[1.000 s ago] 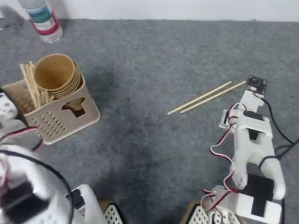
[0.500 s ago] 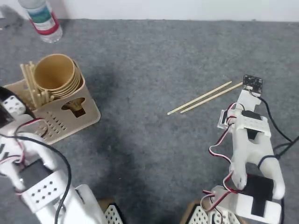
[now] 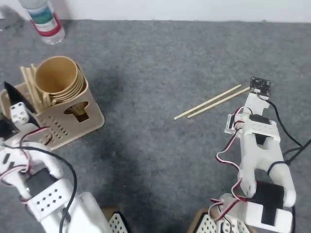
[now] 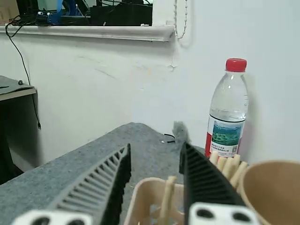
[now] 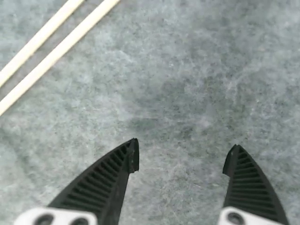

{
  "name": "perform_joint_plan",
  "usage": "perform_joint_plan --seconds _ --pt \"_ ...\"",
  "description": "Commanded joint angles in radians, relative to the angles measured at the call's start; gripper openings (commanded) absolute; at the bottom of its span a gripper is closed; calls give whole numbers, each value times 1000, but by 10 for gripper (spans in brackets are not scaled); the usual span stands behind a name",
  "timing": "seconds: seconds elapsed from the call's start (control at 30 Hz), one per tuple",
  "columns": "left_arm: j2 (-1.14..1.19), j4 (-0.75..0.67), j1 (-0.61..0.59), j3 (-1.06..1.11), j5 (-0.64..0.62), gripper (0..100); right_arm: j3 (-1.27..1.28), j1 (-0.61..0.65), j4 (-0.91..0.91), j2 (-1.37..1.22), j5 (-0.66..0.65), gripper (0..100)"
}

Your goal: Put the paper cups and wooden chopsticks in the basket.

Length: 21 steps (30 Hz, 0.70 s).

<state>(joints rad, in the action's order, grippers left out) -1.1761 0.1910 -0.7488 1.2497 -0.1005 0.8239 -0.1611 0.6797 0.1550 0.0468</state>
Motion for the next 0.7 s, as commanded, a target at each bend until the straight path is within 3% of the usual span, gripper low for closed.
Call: perform_joint_plan --seconds 0.0,0.17,0.37,0.5,0.67 --pt "-112 114 -3 -47 11 175 -2 8 -18 42 -17 299" --pt "-338 462 89 -214 3 174 -2 5 -18 42 -17 299" --pt "-433 882 479 -415 11 173 -2 -15 -18 45 -14 299" --pt "-284 990 720 -458 28 174 -2 -47 -16 50 -11 299" --pt "81 1023 1007 -529 192 174 -5 -88 -16 53 6 299"
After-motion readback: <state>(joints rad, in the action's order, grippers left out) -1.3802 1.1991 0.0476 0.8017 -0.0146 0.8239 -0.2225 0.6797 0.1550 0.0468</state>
